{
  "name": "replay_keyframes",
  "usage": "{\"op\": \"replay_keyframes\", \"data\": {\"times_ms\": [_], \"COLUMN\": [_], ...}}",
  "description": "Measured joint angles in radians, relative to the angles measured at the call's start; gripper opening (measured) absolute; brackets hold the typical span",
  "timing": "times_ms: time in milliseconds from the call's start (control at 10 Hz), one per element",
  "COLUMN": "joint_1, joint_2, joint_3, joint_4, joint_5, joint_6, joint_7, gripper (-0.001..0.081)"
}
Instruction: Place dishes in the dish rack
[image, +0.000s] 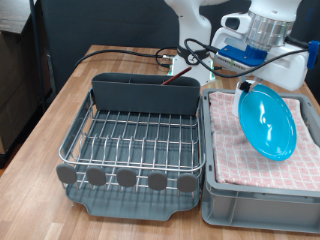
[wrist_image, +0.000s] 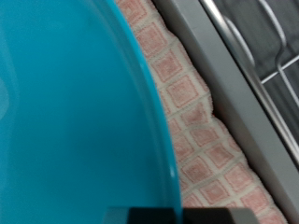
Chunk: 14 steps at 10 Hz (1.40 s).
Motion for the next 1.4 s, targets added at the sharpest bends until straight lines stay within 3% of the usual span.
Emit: {"op": "replay_keyframes", "data": {"times_ms": [300, 500, 700, 900, 1100, 1200, 1400], "joint_1": [0.000, 0.000, -0.010, -0.027, -0.053, -0.067, -0.082], "joint_2": [-0.019, -0.017, -0.029, -0.058, -0.082, -0.093, -0.106], "joint_3": [-0.002, -0.001, -0.009, -0.023, -0.056, -0.084, -0.131], "joint_4": [0.018, 0.019, 0.049, 0.059, 0.056, 0.047, 0.043], "joint_5": [0.039, 0.004, -0.094, -0.269, -0.411, -0.446, -0.420], "joint_6": [-0.024, -0.053, -0.215, -0.294, -0.250, -0.185, -0.126], "joint_7": [-0.033, -0.033, -0.036, -0.083, -0.197, -0.310, -0.493], "gripper": [0.0017, 0.0017, 0.0017, 0.0017, 0.0017, 0.0017, 0.0017]}}
